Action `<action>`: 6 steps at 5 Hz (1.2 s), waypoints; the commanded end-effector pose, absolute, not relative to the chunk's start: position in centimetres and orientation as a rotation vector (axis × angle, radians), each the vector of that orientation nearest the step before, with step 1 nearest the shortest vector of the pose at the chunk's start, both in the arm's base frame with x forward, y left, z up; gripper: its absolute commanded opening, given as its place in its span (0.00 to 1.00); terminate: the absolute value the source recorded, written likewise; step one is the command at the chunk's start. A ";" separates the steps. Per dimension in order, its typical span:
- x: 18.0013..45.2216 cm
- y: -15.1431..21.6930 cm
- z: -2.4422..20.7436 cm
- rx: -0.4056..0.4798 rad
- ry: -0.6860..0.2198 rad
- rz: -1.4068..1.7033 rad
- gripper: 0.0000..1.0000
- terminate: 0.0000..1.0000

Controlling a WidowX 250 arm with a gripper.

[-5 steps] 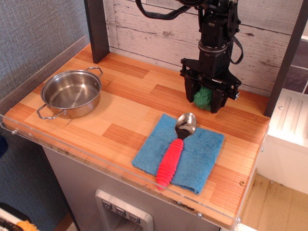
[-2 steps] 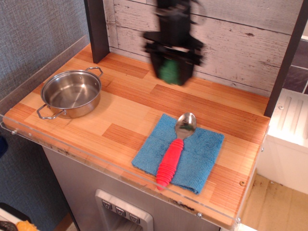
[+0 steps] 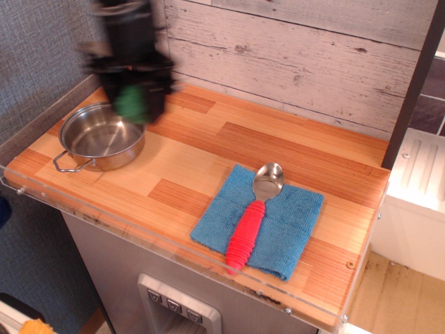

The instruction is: Place the broccoli in the silver pot.

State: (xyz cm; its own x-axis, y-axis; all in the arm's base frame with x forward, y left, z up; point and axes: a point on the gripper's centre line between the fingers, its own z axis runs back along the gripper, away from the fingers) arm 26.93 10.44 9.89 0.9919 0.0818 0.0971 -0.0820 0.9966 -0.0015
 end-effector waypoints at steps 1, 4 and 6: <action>25.6 14.3 10.0 0.085 -0.116 0.140 0.00 0.00; 27.7 15.4 8.3 0.063 -0.094 0.151 1.00 0.00; 27.8 13.7 10.3 0.058 -0.127 0.099 1.00 0.00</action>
State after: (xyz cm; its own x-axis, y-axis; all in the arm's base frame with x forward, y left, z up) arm 28.12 13.89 8.36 0.9921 0.0981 0.0783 -0.1005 0.9946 0.0267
